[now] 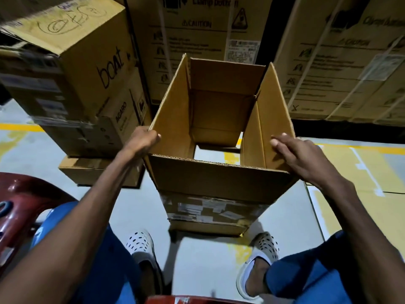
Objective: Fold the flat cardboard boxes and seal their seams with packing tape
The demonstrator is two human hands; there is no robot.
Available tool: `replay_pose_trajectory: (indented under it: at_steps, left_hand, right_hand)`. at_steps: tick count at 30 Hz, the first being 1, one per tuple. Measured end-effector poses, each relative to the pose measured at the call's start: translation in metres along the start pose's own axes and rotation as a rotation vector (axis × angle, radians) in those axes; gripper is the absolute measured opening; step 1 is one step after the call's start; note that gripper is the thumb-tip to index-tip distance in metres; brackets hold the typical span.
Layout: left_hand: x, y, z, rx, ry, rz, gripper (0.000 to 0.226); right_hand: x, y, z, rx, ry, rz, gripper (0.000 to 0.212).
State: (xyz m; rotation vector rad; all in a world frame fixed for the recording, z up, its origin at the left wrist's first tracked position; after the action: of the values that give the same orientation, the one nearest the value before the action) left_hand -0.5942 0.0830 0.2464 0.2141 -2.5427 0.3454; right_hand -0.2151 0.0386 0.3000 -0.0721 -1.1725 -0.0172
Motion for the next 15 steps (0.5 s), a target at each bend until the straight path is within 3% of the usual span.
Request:
replay_pose_trajectory:
  at_steps: [3, 5, 7, 9, 11, 15]
  left_hand:
    - [-0.005, -0.002, -0.009, -0.020, -0.041, 0.024, 0.026]
    - [-0.003, -0.004, -0.008, -0.012, -0.104, 0.015, 0.038]
    - [-0.007, -0.008, 0.002, 0.039, -0.357, 0.034, 0.038]
    - [-0.016, -0.009, 0.011, 0.112, -0.644, 0.086, 0.035]
    - [-0.016, -0.006, 0.015, 0.122, -0.729, 0.095, 0.033]
    - [-0.011, 0.000, 0.014, 0.101, -0.758, 0.091, 0.030]
  right_hand:
    - [-0.007, -0.011, -0.011, -0.063, 0.028, 0.193, 0.101]
    - [-0.020, -0.015, -0.026, -0.075, -0.161, 0.337, 0.120]
    - [-0.030, -0.018, -0.040, -0.120, -0.340, 0.371, 0.126]
    - [-0.026, -0.011, -0.037, -0.162, -0.398, 0.171, 0.109]
    - [-0.023, -0.005, -0.020, -0.150, -0.479, -0.089, 0.095]
    - [-0.054, 0.017, -0.003, -0.079, -0.701, -0.208, 0.103]
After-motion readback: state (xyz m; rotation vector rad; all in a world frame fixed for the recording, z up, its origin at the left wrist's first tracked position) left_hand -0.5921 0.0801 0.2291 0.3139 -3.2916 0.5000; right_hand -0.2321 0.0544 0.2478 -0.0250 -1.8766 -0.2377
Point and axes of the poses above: each hand's wrist, its own y-axis towards the middle knuckle, its own x-axis out of the back of the hand, z = x × y, the point moved 10 cm from there along y, towards the middle knuckle, and after that the axes turned 7 degrees about -x, right-handed, at the moved point
